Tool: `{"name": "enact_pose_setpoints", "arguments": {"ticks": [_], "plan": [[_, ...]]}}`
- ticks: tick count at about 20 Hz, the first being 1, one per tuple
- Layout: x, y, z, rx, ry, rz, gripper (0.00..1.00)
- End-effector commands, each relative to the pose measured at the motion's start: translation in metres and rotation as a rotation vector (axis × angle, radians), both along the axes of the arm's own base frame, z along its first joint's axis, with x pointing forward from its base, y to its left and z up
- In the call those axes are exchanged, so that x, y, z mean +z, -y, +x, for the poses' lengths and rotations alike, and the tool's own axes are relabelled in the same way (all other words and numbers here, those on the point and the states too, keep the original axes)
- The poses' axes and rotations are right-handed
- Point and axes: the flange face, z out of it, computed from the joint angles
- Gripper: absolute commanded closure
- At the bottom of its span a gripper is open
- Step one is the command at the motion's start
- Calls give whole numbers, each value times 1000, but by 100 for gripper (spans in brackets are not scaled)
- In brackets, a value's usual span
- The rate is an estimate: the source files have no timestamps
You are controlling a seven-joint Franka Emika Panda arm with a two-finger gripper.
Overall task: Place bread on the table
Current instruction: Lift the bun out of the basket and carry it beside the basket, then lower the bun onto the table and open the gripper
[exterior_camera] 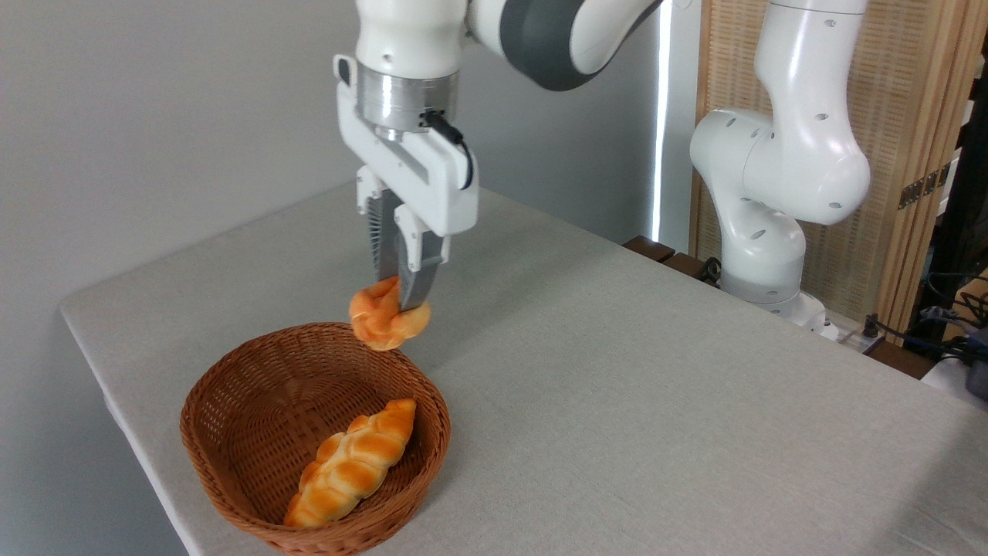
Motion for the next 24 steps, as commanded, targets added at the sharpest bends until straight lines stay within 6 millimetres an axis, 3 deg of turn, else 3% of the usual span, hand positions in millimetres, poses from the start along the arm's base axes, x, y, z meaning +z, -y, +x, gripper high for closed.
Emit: {"name": "enact_pose_setpoints", "arguments": {"ticks": [1, 5, 9, 12, 15, 20, 24], "plan": [[-13, -3, -37, -60, -17, -8, 50], [-37, 20, -57, -138, -58, 33, 50], [-53, 38, -66, -183, -86, 42, 49], [-59, 40, -66, -190, -95, 44, 40], [-63, 40, -66, -193, -100, 51, 22], [-65, 40, -66, -195, -106, 54, 7], [-66, 39, -66, -213, -103, 70, 2]]}}
